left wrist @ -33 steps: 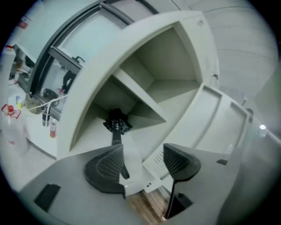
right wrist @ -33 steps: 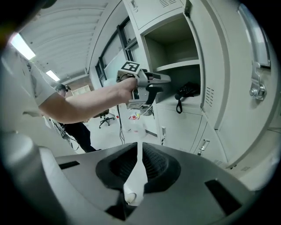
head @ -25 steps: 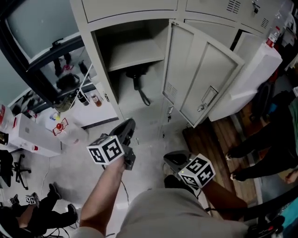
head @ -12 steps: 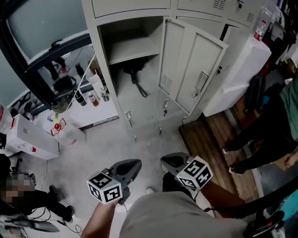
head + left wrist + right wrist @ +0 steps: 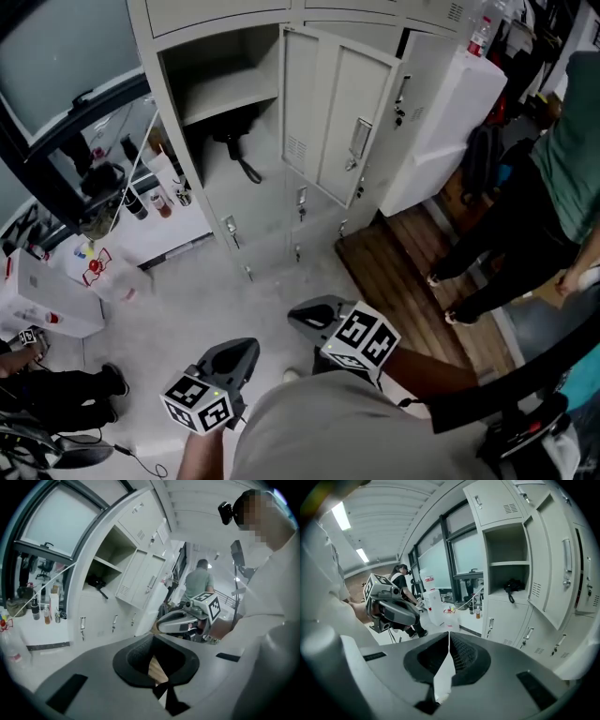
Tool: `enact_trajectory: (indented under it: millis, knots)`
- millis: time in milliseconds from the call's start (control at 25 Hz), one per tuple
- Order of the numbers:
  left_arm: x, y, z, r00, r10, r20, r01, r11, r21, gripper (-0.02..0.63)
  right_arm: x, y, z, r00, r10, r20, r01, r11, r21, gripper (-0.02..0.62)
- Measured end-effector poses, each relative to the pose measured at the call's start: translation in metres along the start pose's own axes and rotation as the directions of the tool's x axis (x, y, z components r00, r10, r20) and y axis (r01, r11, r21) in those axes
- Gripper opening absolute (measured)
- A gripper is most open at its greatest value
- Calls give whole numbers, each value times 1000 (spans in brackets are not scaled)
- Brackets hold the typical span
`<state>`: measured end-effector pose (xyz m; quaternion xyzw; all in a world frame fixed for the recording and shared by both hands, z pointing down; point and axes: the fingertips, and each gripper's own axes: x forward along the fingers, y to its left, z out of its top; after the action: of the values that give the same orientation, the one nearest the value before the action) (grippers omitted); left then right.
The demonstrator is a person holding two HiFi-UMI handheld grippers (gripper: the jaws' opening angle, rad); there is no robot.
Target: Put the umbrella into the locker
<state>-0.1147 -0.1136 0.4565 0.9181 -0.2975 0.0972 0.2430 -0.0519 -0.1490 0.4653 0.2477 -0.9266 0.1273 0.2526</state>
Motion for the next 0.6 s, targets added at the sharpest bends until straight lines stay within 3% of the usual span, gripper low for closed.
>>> enact_trajectory:
  millis: [600]
  knots:
    - [2, -4, -16, 1000, -6, -8, 6, 1000, -27, 10, 7, 15, 1, 1000, 24, -7, -24, 1000, -13, 17]
